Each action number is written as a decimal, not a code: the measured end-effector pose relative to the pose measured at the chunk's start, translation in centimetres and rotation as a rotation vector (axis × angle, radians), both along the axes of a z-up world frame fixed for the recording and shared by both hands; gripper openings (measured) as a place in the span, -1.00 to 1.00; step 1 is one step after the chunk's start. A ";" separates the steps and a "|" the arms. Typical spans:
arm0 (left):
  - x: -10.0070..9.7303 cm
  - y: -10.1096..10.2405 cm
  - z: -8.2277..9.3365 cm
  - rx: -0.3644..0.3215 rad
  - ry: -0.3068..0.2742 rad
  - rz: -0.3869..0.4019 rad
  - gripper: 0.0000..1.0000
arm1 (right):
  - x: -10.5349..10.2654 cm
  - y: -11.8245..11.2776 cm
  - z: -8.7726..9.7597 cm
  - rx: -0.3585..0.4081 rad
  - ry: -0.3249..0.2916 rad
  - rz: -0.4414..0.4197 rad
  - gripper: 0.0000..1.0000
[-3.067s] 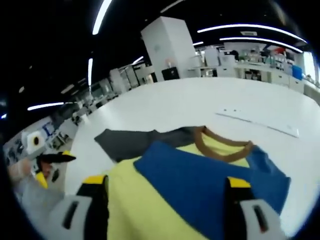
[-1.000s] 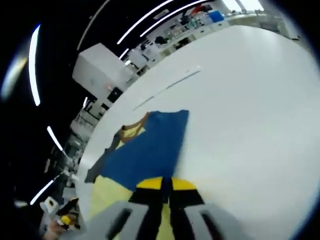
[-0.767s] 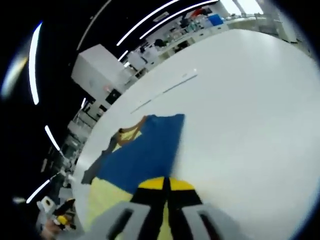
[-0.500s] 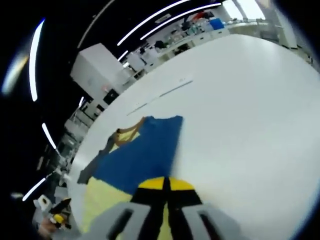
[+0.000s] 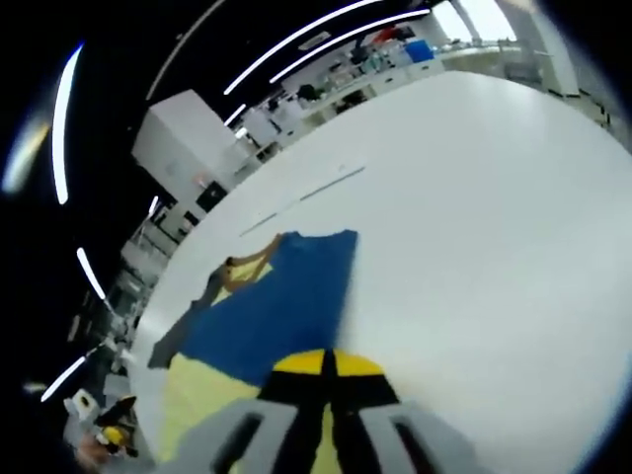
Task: Fold the garment on the visible template until the final outline fits inside the template.
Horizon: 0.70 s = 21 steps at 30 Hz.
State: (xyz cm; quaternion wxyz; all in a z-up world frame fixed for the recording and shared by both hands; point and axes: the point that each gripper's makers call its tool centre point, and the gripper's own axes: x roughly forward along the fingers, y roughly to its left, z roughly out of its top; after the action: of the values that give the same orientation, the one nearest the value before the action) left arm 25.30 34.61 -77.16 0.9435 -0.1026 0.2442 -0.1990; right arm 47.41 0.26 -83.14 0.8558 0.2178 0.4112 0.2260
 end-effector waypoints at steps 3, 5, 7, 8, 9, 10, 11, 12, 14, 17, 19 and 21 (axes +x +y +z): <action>0.0 -0.1 0.1 -0.001 -0.002 0.000 0.54 | 0.0 0.0 0.0 0.004 0.001 0.005 -1.00; 0.1 -0.1 0.1 0.000 -0.004 0.000 0.54 | -0.1 0.0 0.1 0.003 -0.006 0.006 -1.00; 0.1 0.0 0.1 -0.002 -0.005 -0.001 0.54 | -0.2 0.2 0.4 0.004 -0.019 0.016 -1.00; 0.1 0.0 0.2 -0.002 -0.006 -0.001 0.55 | -0.2 0.3 0.5 0.003 -0.032 0.027 -1.00; 0.1 0.0 0.2 -0.002 -0.007 -0.002 0.55 | -0.2 0.3 0.7 0.000 -0.044 0.040 -1.00; 0.1 0.0 0.2 -0.002 -0.007 -0.002 0.55 | -0.4 0.4 0.9 -0.001 -0.056 0.047 -0.94; 0.1 0.0 0.2 -0.002 -0.007 -0.002 0.55 | -0.4 0.5 1.1 -0.002 -0.073 0.062 -0.86; 0.1 0.0 0.2 -0.002 -0.008 -0.003 0.55 | -0.4 0.6 1.2 -0.002 -0.083 0.073 -0.75; 0.1 -0.1 0.2 -0.002 -0.007 -0.006 0.55 | -0.6 0.6 1.3 -0.006 -0.090 0.087 -0.59; 0.1 -0.2 0.3 -0.003 -0.008 -0.011 0.55 | -1.0 0.9 1.8 -0.022 -0.134 0.126 -0.31; 0.2 -0.2 0.4 -0.004 -0.011 -0.013 0.55 | -0.9 1.0 1.7 -0.033 -0.168 0.151 -0.02; 0.2 -0.3 0.4 -0.006 -0.010 -0.014 0.55 | -0.9 0.8 1.9 -0.059 -0.206 0.168 0.30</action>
State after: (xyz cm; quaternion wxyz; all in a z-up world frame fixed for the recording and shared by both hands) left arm 25.51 34.34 -76.80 0.9431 -0.1025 0.2394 -0.2068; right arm 46.53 1.10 -81.23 0.8776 0.1332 0.3445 0.3057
